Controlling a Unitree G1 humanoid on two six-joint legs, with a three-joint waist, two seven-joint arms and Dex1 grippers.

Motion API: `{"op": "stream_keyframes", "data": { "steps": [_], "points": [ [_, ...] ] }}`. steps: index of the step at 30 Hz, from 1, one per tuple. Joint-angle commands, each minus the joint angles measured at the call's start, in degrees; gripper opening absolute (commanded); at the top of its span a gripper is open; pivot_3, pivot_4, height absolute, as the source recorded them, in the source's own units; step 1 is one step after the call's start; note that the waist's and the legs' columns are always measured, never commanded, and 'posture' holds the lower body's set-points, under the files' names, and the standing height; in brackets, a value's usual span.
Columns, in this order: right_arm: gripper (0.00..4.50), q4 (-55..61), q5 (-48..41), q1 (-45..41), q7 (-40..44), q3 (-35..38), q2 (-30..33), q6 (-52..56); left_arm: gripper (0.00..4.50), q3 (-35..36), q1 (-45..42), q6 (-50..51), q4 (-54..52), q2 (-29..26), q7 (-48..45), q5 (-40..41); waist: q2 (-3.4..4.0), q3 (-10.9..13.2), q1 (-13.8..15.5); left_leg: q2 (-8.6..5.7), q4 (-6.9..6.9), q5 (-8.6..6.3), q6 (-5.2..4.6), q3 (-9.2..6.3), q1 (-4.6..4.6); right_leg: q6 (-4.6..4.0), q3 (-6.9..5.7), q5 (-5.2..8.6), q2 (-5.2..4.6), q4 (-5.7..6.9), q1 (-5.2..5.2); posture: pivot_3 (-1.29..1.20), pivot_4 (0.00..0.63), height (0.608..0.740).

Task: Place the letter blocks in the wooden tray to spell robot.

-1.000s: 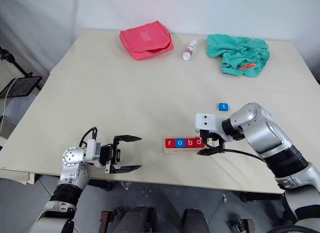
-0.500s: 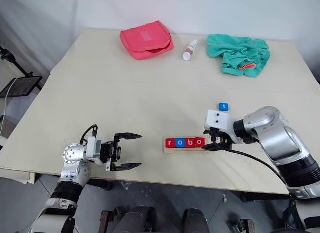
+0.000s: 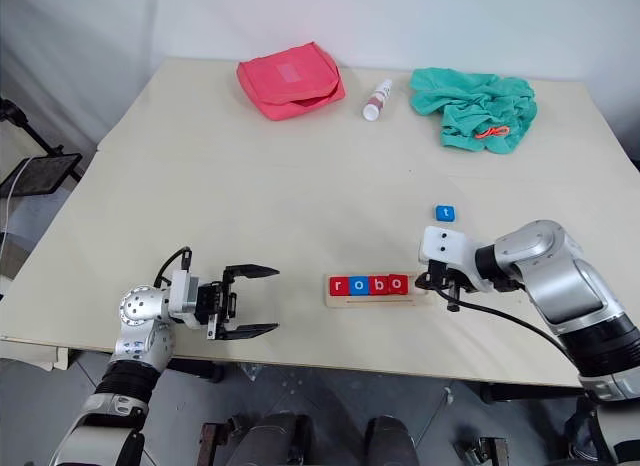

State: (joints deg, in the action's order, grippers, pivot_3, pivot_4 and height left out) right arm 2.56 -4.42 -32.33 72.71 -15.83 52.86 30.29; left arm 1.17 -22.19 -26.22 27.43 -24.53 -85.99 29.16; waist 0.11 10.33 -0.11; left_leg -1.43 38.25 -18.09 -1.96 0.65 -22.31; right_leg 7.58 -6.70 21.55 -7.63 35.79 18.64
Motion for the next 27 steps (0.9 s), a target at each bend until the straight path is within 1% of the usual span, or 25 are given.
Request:
{"op": "stream_keyframes", "data": {
  "steps": [1, 6, 10, 15, 17, 20, 22, 23, 27],
  "points": [
    [0.03, 0.63, 0.06, -1.39, -0.43, 0.03, -1.24, 0.01, 4.5, 1.22, 0.46, 0.51, -1.79, -1.87, -3.3, 1.31, 0.0, 0.0, 0.0, 0.0, 0.0, 0.0, 0.0, -0.01, 0.0, 0.0, 0.0, 0.0, 0.0, 0.0, 0.0, 0.0, 0.15, 0.74],
    [0.03, 0.82, 0.16, -1.24, -0.55, -0.23, -1.77, 0.15, 4.5, 1.3, 0.14, 0.89, -1.48, -2.97, -3.3, 1.1, 0.0, 0.0, 0.07, -0.01, 0.0, 0.0, 0.0, -0.02, 0.0, 0.0, 0.0, 0.0, -0.01, 0.0, 0.0, 0.0, 0.15, 0.74],
    [0.03, 1.02, 0.44, -0.8, -1.0, 0.42, -0.9, 0.05, 4.5, 1.44, -0.28, 1.37, -1.41, -3.56, -3.65, 1.39, 0.0, 0.0, 0.03, -0.03, 0.0, 0.0, 0.0, -0.04, -0.01, 0.0, 0.0, 0.0, -0.02, 0.0, -0.01, 0.0, 0.15, 0.74],
    [0.03, 3.85, -0.79, 0.94, -4.39, 6.03, 0.98, 3.53, 4.5, 2.05, -1.02, 1.71, -0.52, -4.59, -4.44, 1.87, 0.0, 0.0, 0.04, -0.03, -0.01, 0.0, 0.0, -0.03, -0.01, 0.0, 0.0, 0.0, -0.02, 0.01, 0.0, 0.0, 0.15, 0.74],
    [0.03, 6.83, -3.97, 4.49, -4.99, 11.25, 1.32, 3.94, 4.5, 2.33, -1.19, 1.68, 0.13, -4.87, -4.59, 1.93, 0.0, 0.0, 0.24, -0.03, -0.01, 0.0, 0.0, -0.04, -0.01, 0.0, 0.0, 0.0, -0.02, 0.01, 0.0, 0.0, 0.15, 0.74],
    [0.57, 9.85, -7.14, 9.91, -8.59, 18.8, 0.47, 6.62, 4.5, 2.58, -1.43, 1.45, 1.07, -5.12, -5.01, 1.99, -0.02, 0.01, 0.34, -0.04, -0.03, -0.01, 0.01, -0.18, -0.02, 0.0, 0.02, 0.0, -0.03, 0.05, -0.02, 0.0, 0.15, 0.74],
    [1.17, 10.79, -7.59, 13.4, -11.95, 22.84, -0.26, 6.22, 4.5, 2.61, -1.72, 1.39, 1.63, -5.13, -5.1, 2.02, -0.02, 0.01, 0.34, -0.05, -0.05, -0.01, 0.01, -0.18, -0.02, 0.0, 0.01, 0.0, -0.04, 0.06, -0.03, 0.0, 0.15, 0.74],
    [1.56, 11.54, -8.33, 14.95, -13.76, 25.12, -0.98, 7.24, 4.5, 2.68, -1.91, 1.42, 1.97, -5.13, -5.19, 2.06, -0.02, 0.01, 0.35, -0.05, -0.05, -0.01, 0.01, -0.16, -0.02, 0.0, 0.01, 0.0, -0.04, 0.06, -0.03, 0.0, 0.15, 0.74],
    [2.84, 14.81, -10.38, 20.43, -21.59, 33.82, -5.23, 10.01, 4.5, 3.05, -2.81, 2.04, 3.47, -5.09, -5.85, 2.48, -0.02, 0.01, 0.27, -0.04, -0.04, -0.01, 0.01, -0.11, 0.0, 0.0, -0.01, 0.0, -0.02, 0.07, -0.02, 0.0, 0.15, 0.74]
  ]
}}
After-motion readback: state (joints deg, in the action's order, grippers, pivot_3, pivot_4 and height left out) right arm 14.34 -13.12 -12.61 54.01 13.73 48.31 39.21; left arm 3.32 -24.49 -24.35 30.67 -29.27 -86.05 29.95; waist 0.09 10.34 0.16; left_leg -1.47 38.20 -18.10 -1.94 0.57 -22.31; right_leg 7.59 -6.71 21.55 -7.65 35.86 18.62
